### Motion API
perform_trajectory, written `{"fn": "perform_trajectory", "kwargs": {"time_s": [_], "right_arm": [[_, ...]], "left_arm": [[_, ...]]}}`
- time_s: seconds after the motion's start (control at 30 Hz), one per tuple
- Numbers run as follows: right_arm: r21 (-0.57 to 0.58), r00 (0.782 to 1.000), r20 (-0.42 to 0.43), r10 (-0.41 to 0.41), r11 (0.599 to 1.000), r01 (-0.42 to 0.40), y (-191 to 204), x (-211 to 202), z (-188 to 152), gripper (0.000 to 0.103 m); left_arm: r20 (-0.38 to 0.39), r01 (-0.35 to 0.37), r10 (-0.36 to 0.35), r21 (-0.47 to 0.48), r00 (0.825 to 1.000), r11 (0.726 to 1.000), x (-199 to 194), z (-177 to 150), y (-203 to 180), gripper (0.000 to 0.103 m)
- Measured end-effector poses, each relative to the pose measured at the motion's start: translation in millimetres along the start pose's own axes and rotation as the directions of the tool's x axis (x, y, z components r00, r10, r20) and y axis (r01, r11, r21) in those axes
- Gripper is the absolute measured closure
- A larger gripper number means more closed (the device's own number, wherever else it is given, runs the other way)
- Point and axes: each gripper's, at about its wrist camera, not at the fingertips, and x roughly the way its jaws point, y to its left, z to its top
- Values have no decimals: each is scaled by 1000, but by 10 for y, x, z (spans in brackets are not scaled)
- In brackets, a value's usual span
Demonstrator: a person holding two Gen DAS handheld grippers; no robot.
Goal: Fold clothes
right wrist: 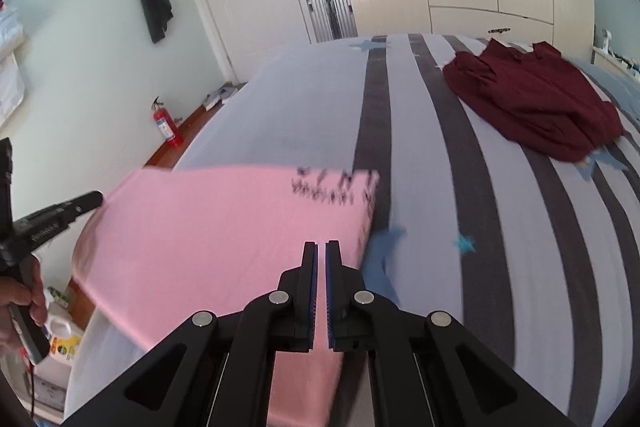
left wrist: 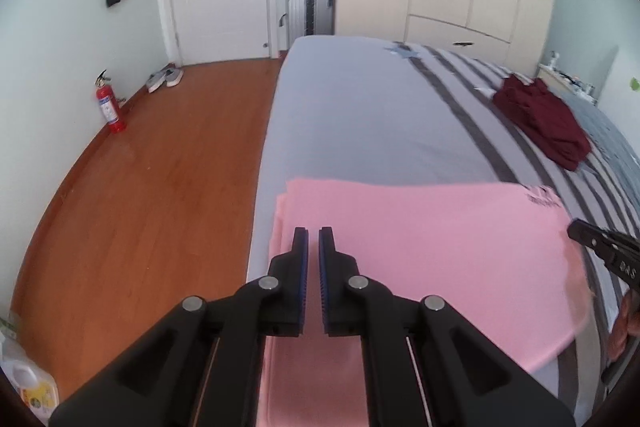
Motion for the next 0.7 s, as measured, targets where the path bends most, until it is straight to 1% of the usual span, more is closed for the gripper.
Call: {"fn": "perform_trajectory", "kwargs": {"time_s": [0.1, 0.13, 0.23, 0.27, 0.4, 0.47, 0.5, 0.57, 0.7], "right_arm": [[4, 999, -38, -20, 1000, 20, 2, 225, -5, 99], [3, 999, -44, -23, 1000, 23, -4, 275, -25, 101], [5, 999, -37, -21, 1000, 21, -37, 296, -110, 101], [11, 999, -34, -20, 1000, 21, -51, 283, -118, 101], [20, 999, -7, -37, 999, 38, -97, 231, 10, 101], [7, 999, 7, -45, 999, 45, -97, 251, 116, 100], [3, 999, 8, -50, 999, 50, -101, 289, 183, 100], [0, 998, -10, -60, 998, 60, -129, 409, 274, 100], [9, 995, -61, -74, 997, 74, -225, 632, 339, 100]], "left_arm": [[-43, -16, 16, 1, 999, 1000, 230, -52, 16, 100], [-48, -21, 20, -8, 999, 1000, 272, -101, 37, 100], [-54, -25, 22, -57, 998, 998, 305, -192, 129, 99], [-54, -31, 28, -48, 998, 998, 282, -197, 136, 98], [-21, -32, 32, 11, 999, 999, 207, -43, 43, 98], [4, -17, 17, 23, 1000, 1000, 208, 90, -19, 98], [2, -15, 15, 23, 1000, 1000, 243, 137, -33, 98], [-20, -20, 21, 36, 1000, 999, 376, 194, -66, 98], [-90, -36, 40, 49, 995, 998, 608, 117, -11, 98]]}}
